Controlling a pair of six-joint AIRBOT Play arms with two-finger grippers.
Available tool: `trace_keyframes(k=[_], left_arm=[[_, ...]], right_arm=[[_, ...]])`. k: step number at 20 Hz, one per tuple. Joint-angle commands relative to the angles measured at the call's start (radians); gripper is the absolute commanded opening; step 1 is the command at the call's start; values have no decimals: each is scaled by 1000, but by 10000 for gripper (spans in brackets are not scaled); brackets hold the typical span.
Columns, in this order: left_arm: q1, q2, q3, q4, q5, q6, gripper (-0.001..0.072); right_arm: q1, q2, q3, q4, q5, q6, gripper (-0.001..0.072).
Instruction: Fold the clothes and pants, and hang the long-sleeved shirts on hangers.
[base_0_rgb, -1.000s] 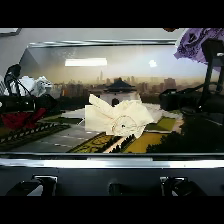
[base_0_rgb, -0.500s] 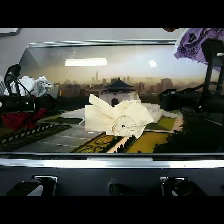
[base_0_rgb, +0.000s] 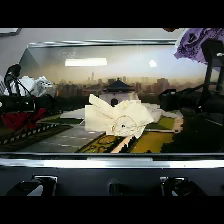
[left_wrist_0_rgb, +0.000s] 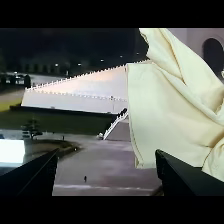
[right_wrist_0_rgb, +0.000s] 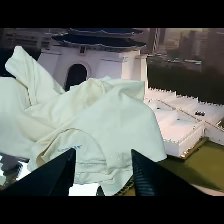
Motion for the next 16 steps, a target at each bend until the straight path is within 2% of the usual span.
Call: trace_keyframes(k=[1, 2, 4, 6, 8, 9, 12, 14, 16], left_arm=[[0, 0, 0, 1, 1, 0, 716], [-1, 0, 1, -2, -1, -6, 716], [1, -3, -8, 1, -18, -79, 716], [8, -8, -84, -2, -2, -102, 717], [31, -13, -238, -116, 89, -101, 717], [40, -21, -309, -227, 142, -75, 718], [27, -74, -454, -565, 286, 107, 718], [-11, -128, -465, -653, 340, 189, 717], [-62, -200, -457, -682, 379, 199, 718]], right_arm=[[1, 1, 1, 0, -2, 1, 421], [1, 1, 1, 6, -1, 1, 421], [1, 1, 1, 31, 12, 1, 420], [1, 1, 1, 60, 33, 10, 420], [1, 1, 1, 71, 48, 24, 421], [1, 1, 1, 73, 55, 24, 421], [1, 1, 1, 82, 84, 27, 422], [1, 1, 1, 94, 90, 27, 422], [1, 1, 1, 105, 83, 30, 422]])
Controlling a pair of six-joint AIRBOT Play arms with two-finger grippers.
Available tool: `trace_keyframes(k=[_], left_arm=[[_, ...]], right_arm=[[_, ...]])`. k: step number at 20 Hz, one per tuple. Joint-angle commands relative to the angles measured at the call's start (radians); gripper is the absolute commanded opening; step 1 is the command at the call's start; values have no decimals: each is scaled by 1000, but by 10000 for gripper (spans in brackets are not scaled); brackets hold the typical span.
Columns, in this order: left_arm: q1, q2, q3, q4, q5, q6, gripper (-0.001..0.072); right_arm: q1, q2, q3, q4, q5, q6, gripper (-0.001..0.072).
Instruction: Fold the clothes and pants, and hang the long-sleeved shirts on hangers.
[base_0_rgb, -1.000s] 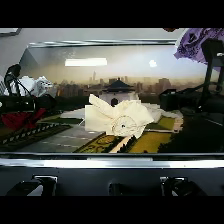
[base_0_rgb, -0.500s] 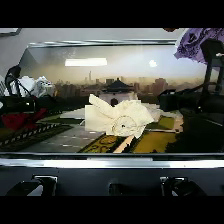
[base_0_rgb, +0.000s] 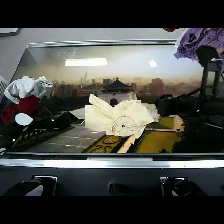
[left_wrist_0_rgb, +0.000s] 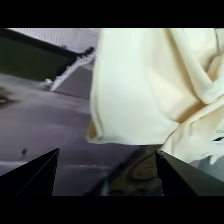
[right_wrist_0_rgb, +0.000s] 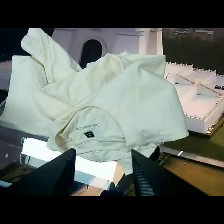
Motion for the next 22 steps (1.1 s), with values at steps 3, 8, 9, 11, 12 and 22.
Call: trace_keyframes(k=[3, 8, 9, 11, 12, 22], left_arm=[[-85, -178, -13, -154, 111, 83, 717], [-91, -232, 25, -158, 112, 83, 717], [-94, -237, 32, -158, 112, 83, 715], [-104, -247, 38, -166, 111, 83, 715], [-113, -254, 37, -166, 109, 83, 714], [-175, -290, 53, -184, 73, 96, 19]], right_arm=[[1, 1, 1, 19, 0, 18, 422], [1, 1, 1, 20, 1, 19, 422], [1, 1, 1, 20, 0, 19, 422], [1, 1, 1, 19, -6, 19, 421], [1, 1, 1, 20, -16, 19, 421], [1, 0, 1, 76, -78, 145, 427]])
